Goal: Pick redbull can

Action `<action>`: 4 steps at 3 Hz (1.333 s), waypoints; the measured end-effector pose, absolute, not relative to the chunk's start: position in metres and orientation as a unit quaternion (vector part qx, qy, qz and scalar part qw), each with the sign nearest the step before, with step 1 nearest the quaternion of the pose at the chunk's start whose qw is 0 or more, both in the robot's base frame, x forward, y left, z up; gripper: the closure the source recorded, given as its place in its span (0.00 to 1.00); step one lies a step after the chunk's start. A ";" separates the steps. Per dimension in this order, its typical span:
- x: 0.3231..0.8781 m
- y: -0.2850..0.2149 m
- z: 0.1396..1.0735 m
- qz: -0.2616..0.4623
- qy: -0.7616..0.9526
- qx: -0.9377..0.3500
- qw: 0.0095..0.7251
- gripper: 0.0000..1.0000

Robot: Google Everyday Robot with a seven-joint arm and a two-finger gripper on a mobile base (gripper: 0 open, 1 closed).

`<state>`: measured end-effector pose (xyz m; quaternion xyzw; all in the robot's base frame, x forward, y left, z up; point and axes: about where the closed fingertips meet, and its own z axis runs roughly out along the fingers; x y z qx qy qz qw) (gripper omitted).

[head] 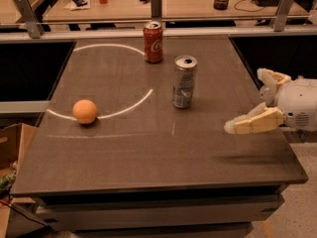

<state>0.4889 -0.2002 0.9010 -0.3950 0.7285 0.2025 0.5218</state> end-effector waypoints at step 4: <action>0.539 -0.113 0.877 0.284 0.685 -0.369 0.560 0.00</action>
Offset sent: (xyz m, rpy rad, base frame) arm 0.0448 0.0695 -0.0122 0.2262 0.0002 -0.0076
